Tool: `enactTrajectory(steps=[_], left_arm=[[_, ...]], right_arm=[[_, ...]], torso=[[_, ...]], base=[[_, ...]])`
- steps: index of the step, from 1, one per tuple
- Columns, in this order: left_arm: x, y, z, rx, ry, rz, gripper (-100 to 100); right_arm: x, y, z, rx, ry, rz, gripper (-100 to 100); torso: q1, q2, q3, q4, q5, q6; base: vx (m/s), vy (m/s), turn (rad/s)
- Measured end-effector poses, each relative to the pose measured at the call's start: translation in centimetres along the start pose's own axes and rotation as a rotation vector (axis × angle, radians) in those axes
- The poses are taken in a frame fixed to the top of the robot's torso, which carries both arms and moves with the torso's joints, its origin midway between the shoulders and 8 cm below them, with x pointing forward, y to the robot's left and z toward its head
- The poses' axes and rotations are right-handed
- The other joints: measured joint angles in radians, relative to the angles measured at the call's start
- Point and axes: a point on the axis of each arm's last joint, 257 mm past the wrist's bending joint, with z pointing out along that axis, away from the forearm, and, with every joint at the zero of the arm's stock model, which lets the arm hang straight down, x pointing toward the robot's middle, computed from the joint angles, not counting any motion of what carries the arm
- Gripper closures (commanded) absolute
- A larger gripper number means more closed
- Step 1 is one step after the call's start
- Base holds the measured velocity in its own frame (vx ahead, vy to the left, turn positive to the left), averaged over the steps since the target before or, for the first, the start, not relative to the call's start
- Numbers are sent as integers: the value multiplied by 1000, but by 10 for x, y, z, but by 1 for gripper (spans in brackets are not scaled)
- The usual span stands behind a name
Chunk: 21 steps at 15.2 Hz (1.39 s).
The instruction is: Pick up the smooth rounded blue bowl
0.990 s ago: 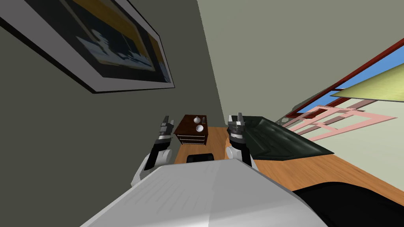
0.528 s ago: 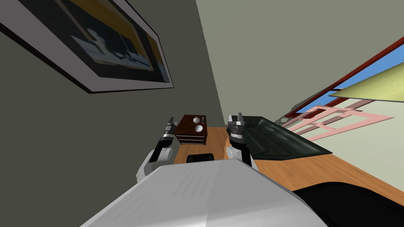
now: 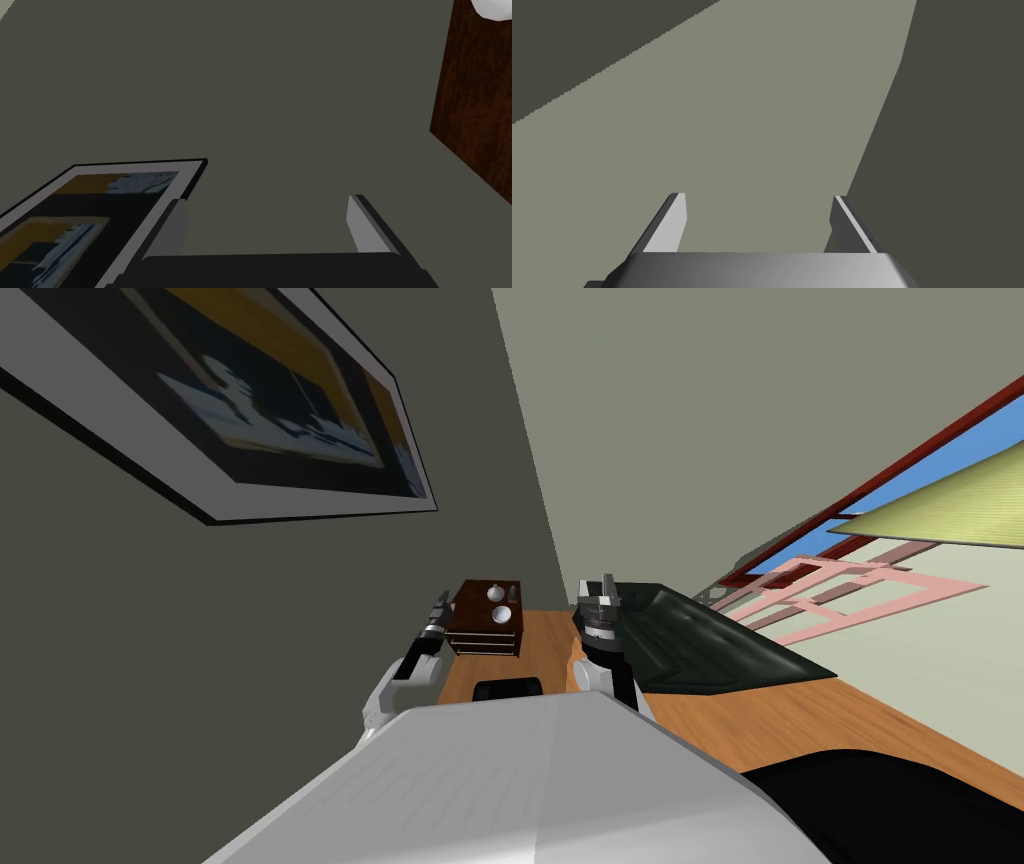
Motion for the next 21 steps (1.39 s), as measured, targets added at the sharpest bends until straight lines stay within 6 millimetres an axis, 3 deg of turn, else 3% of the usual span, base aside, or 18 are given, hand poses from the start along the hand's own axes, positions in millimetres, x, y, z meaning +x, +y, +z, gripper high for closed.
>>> enactTrajectory(steps=[12, 21], left_arm=[[5, 108, 18, -297, 5, -90, -100], [16, 168, 22, -472, -2, -152, -100]], right_arm=[[0, 0, 0, 0, 0, 0, 0], [0, 0, 0, 0, 0, 0, 0]], torso=[[0, 0, 0, 0, 0, 0], [0, -2, -1, 0, 0, 0]], base=[[16, -36, -8], [24, -27, -8]])
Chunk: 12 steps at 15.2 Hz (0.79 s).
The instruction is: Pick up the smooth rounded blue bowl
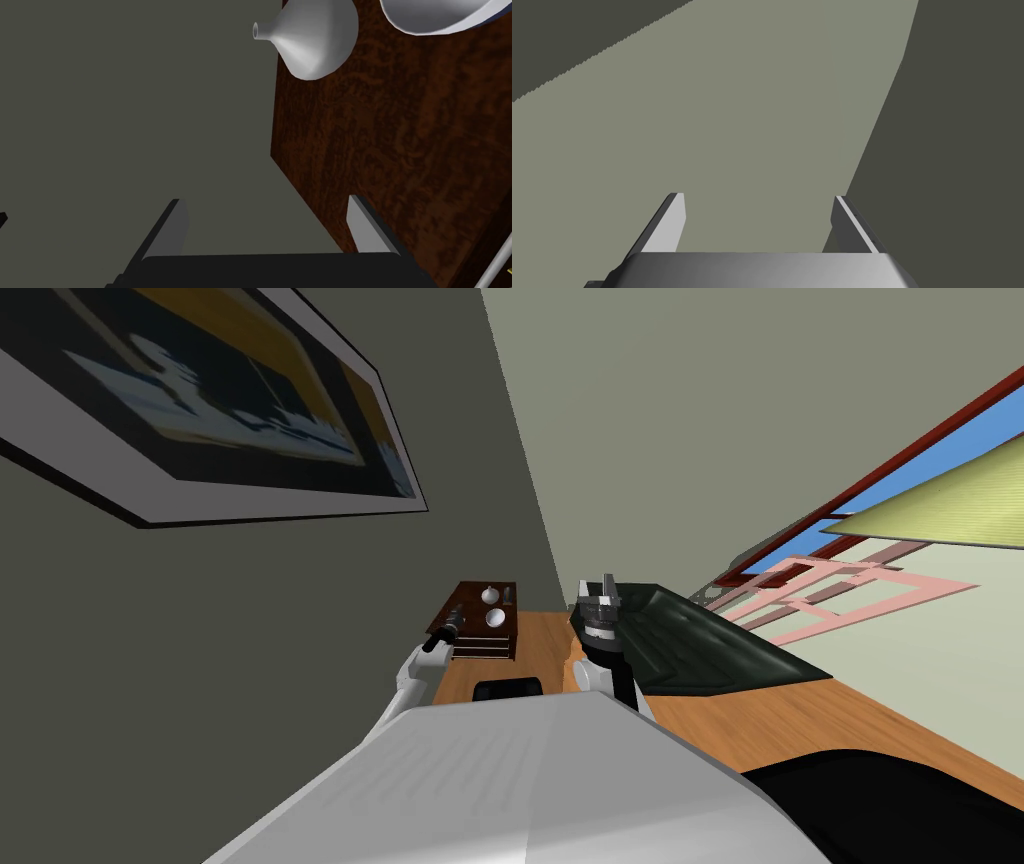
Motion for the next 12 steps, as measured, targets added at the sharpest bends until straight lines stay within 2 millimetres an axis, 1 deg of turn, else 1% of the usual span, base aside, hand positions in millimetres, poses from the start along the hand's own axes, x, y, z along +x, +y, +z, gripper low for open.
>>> enactTrajectory(steps=[5, 6, 8, 12], left_arm=[[3, 38, 18, -126, -7, -42, -100], [2, 44, 18, -146, -10, -48, -100], [2, 61, 21, -198, -14, -65, -100], [10, 85, 28, -293, -19, -97, -100]], right_arm=[[0, 0, 0, 0, 0, 0, 0], [0, 0, 0, 0, 0, 0, 0], [0, 0, 0, 0, 0, 0, 0], [0, 0, 0, 0, 0, 0, 0]], torso=[[0, -1, 0, 0, 0, 0], [0, 0, 0, 0, 0, 0], [1, 0, 0, 0, 0, 0], [0, 0, 0, 0, 0, 0]], base=[[36, -36, -10], [32, -28, -8], [41, -30, -11], [39, -29, -9]])
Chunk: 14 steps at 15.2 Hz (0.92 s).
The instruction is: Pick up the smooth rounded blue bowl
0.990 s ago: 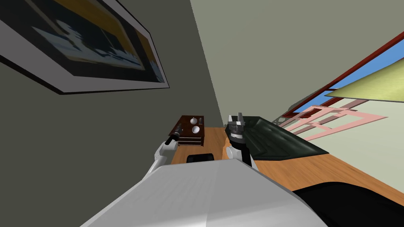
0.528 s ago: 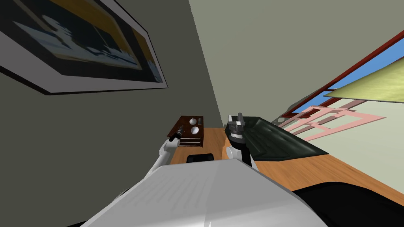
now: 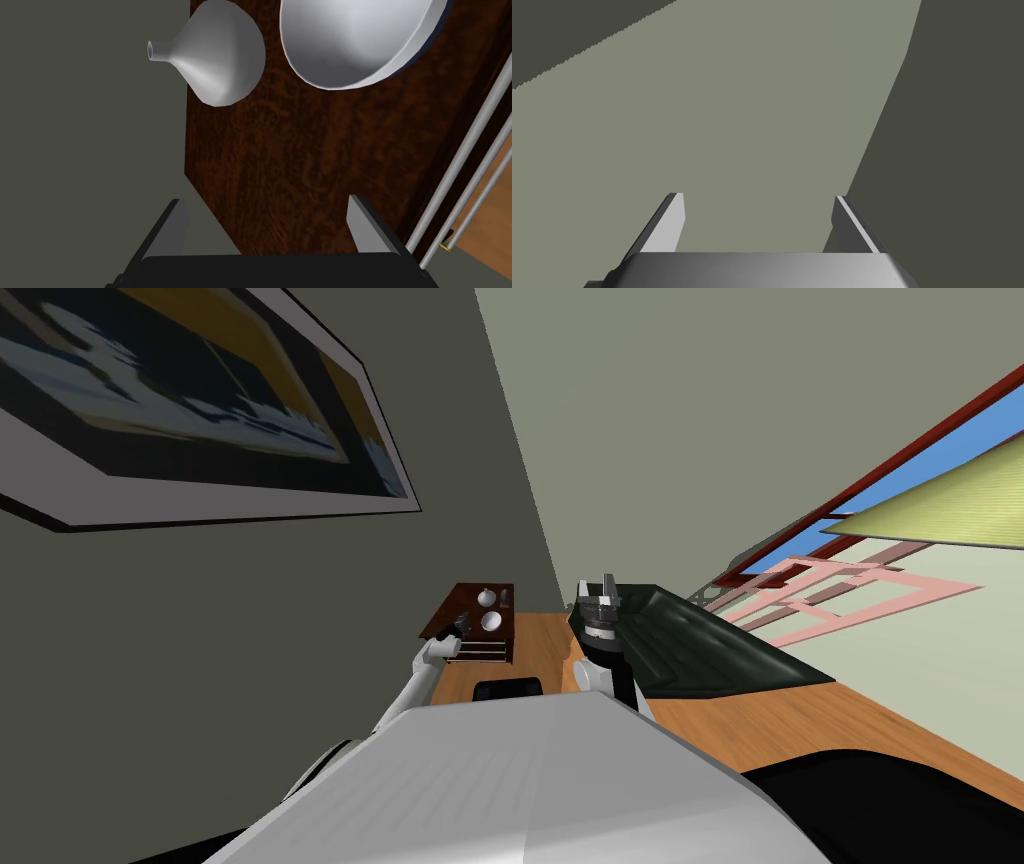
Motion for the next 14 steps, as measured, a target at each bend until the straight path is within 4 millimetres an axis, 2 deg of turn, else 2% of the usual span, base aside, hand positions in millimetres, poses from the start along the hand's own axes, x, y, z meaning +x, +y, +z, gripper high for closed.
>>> enactTrajectory(steps=[7, 14], left_arm=[[10, 42, 17, -169, -13, -52, -100], [26, 86, 22, -352, -30, -103, -100]], right_arm=[[0, 0, 0, 0, 0, 0, 0], [0, 0, 0, 0, 0, 0, 0]], torso=[[0, -1, 0, 0, 0, 0], [0, -1, -1, 0, 0, 0]], base=[[45, -31, -11], [55, -26, -9]])
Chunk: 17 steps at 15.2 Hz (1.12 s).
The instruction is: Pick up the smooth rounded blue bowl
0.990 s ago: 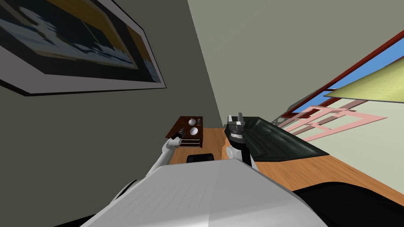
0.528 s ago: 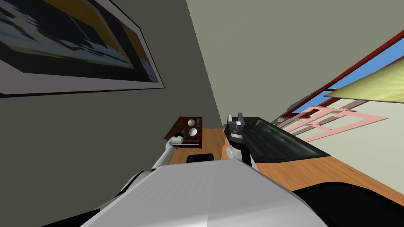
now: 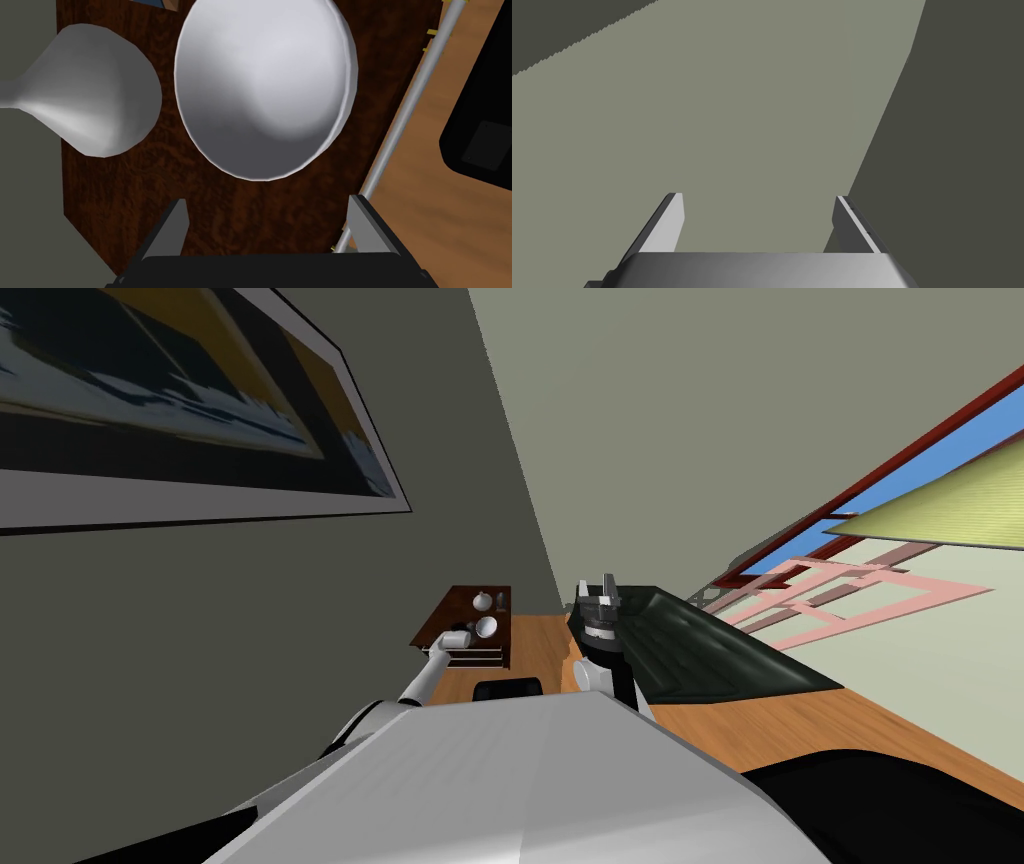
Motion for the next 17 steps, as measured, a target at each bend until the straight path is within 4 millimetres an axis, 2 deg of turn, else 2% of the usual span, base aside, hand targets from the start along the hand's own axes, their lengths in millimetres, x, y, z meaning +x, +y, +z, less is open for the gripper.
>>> enactTrajectory(steps=[7, 14, 17], left_arm=[[11, 39, 9, -160, -19, -37, -100], [33, 80, 10, -310, -30, -65, -100], [31, 90, 12, -317, -31, -68, -100]], right_arm=[[0, 0, 0, 0, 0, 0, 0], [0, 0, 0, 0, 0, 0, 0], [0, 0, 0, 0, 0, 0, 0]], torso=[[1, 0, 0, 0, 0, 0], [1, 1, 0, 0, 0, 0], [1, 1, 1, 0, 0, 0]], base=[[50, -19, -6], [45, -13, -3], [54, -5, -13]])
